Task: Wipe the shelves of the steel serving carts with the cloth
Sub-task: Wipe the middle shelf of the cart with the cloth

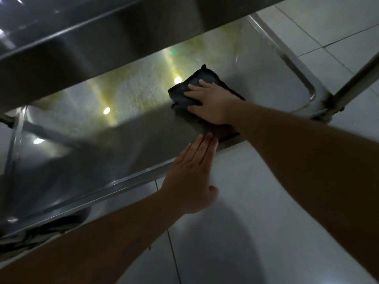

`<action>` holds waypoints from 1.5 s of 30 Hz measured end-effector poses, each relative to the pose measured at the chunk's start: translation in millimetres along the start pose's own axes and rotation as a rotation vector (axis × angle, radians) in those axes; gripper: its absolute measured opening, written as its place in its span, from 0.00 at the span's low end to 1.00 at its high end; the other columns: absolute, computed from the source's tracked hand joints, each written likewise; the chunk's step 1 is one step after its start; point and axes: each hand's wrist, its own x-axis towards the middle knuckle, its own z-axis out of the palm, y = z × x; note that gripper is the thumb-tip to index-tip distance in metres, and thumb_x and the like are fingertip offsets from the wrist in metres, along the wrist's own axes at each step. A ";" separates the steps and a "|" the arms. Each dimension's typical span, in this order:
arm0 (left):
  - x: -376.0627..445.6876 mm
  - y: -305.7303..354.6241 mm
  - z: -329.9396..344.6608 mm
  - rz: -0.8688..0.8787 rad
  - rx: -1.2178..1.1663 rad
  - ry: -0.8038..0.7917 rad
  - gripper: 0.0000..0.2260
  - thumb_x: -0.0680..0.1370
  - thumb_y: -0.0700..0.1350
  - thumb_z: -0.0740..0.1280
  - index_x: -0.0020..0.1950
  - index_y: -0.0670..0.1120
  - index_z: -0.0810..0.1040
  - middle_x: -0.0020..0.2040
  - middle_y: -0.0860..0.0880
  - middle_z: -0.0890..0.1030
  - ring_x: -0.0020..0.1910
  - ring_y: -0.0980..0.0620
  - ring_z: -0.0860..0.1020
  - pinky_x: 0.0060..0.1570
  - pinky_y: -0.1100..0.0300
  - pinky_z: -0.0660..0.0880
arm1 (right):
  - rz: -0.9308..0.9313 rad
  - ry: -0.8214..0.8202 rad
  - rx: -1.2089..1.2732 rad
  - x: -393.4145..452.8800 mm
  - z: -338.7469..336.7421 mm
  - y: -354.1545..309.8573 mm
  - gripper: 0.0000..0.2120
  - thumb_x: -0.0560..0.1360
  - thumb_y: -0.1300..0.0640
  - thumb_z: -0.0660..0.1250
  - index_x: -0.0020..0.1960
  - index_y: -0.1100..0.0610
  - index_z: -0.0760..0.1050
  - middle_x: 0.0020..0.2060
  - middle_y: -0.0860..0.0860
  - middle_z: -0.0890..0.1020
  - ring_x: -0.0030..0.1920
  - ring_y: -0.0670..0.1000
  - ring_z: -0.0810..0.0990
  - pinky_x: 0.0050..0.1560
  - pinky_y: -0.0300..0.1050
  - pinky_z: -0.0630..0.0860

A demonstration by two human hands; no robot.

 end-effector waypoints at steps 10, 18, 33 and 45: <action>0.7 2.0 -1.3 -0.019 -0.031 -0.025 0.49 0.76 0.58 0.64 0.85 0.48 0.33 0.85 0.50 0.33 0.83 0.53 0.31 0.82 0.52 0.36 | 0.641 0.185 -0.004 -40.2 -20.3 93.2 0.30 0.85 0.41 0.45 0.84 0.51 0.50 0.84 0.51 0.49 0.83 0.60 0.44 0.81 0.60 0.43; -24.2 -17.1 -16.8 0.169 0.076 -0.065 0.42 0.79 0.55 0.66 0.86 0.41 0.50 0.86 0.42 0.51 0.85 0.45 0.45 0.83 0.50 0.39 | 0.257 -0.048 0.030 36.5 24.5 -97.3 0.31 0.85 0.41 0.48 0.85 0.50 0.47 0.84 0.49 0.44 0.83 0.58 0.39 0.81 0.58 0.42; -222.8 -238.6 -6.0 -0.610 -0.070 0.182 0.33 0.86 0.58 0.52 0.86 0.41 0.53 0.86 0.41 0.55 0.85 0.44 0.51 0.83 0.50 0.47 | 0.523 0.072 0.038 8.5 22.2 -58.2 0.31 0.85 0.38 0.47 0.84 0.50 0.49 0.84 0.49 0.47 0.83 0.59 0.44 0.81 0.60 0.45; -238.7 -264.9 6.0 -0.750 -0.120 0.171 0.39 0.83 0.66 0.40 0.87 0.43 0.49 0.87 0.44 0.50 0.86 0.46 0.47 0.82 0.50 0.46 | 0.104 -0.012 0.021 95.1 93.6 -291.9 0.31 0.85 0.40 0.46 0.85 0.50 0.48 0.84 0.48 0.46 0.83 0.57 0.41 0.81 0.57 0.42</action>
